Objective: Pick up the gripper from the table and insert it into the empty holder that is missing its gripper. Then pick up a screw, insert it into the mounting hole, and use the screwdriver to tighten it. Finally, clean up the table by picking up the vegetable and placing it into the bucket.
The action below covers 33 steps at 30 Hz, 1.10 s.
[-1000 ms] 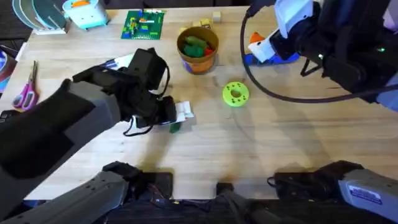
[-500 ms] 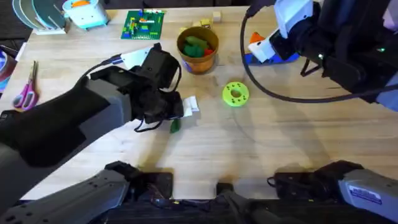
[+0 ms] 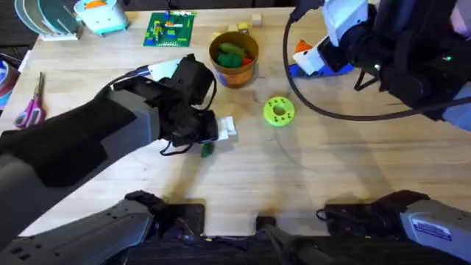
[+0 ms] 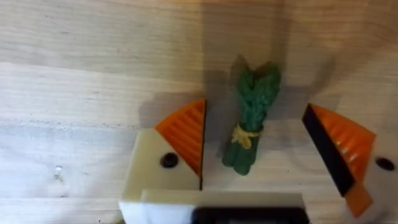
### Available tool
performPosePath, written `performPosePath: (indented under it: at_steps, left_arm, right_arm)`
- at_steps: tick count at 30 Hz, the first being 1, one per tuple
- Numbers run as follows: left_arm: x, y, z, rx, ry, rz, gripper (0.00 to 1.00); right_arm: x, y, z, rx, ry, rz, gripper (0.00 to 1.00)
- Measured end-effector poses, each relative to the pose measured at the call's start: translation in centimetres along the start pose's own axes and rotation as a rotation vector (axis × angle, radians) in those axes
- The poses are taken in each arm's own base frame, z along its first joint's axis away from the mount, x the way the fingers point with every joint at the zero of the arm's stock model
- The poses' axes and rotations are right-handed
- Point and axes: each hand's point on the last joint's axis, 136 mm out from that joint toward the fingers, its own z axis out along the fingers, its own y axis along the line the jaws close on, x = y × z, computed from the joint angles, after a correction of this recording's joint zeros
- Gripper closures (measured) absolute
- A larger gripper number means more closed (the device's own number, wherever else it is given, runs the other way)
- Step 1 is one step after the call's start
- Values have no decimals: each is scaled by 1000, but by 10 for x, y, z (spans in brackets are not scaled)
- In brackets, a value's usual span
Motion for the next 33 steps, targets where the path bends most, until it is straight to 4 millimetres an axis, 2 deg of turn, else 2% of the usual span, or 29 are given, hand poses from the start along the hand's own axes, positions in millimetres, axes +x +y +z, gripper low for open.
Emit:
performPosePath:
  at_steps: [2,4,5,7,9,11,17,20,22,29,31,33]
  left_arm:
    - [1,1,0,-6,2,-3,75]
    - [1,3,0,-14,1,-10,265]
    - [0,2,1,-14,1,-14,425]
    - [1,2,2,-17,6,-18,676]
    - [1,2,2,-20,7,-23,856]
    - [1,2,2,-19,4,-28,975]
    - [2,-1,1,-8,16,-28,984]
    - [-9,-12,-10,17,-4,-25,985]
    - [-28,-26,-25,54,-49,-19,986]
    - [-112,-90,-104,259,-337,7,989]
    - [-132,-105,-121,325,-427,8,989]
    - [-143,-113,-130,371,-473,-23,990]
  right_arm:
    - [0,0,0,0,0,0,10]
    - [0,0,0,0,0,0,9]
    - [0,0,0,0,0,0,6]
    - [0,0,0,0,0,0,10]
    - [0,0,0,0,0,0,10]
    - [0,0,0,0,0,0,11]
    - [0,0,0,0,0,0,9]
    - [0,0,0,0,0,0,10]
    - [0,0,0,0,0,0,9]
    - [0,0,0,0,0,0,8]
    - [0,0,0,0,0,0,9]
    - [0,0,0,0,0,0,9]
